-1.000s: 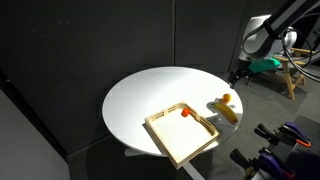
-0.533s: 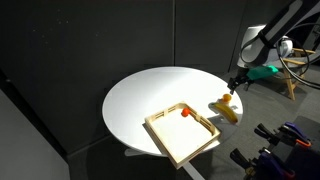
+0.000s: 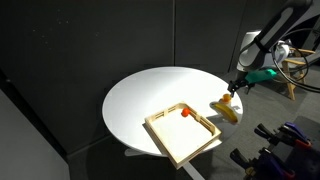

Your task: Put the banana in the box

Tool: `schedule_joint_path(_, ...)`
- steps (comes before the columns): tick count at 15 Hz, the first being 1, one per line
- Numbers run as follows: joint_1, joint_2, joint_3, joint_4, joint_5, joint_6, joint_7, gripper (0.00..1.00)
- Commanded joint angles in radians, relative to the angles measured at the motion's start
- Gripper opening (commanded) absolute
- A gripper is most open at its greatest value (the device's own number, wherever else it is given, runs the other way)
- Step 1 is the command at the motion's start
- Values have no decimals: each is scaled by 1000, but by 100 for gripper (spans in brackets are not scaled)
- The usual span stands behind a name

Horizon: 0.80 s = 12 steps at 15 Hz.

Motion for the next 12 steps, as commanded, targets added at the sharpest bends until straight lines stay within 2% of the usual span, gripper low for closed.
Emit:
schedule_joint_path(1, -5, 27, 0, 27, 18, 1, 17, 100)
schedule_joint_path(12, 19, 90, 4, 61, 20, 0, 58, 100)
